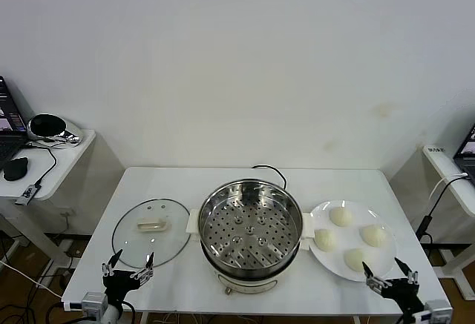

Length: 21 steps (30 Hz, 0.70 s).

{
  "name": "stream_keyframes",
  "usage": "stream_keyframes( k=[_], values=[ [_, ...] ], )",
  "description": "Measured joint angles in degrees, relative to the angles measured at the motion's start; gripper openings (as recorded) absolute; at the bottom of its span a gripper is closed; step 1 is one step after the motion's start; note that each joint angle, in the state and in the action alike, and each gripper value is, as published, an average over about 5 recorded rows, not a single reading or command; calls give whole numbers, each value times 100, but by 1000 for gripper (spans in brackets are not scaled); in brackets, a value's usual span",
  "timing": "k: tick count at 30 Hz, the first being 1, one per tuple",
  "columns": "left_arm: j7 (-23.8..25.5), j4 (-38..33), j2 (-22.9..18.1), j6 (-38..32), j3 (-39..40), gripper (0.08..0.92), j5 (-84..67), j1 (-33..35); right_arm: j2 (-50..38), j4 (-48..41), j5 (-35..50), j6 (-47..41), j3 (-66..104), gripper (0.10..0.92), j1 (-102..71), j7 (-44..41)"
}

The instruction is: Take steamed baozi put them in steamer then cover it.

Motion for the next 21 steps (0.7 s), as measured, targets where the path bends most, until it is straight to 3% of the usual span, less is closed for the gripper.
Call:
stream_keyframes(
  k=[5,12,21],
  values=[
    [31,-54,-44,36,28,823,-18,14,-558,-62,-453,-376,93,823,345,-490],
    [75,-187,-139,95,39,823,-48,61,-1820,-409,-1417,-923,-23,823,1231,-1798],
    [79,-360,-248,102,5,823,-26,186,-2940,-1251,-2703,-578,-1552,823,3372,-3862]
  ],
)
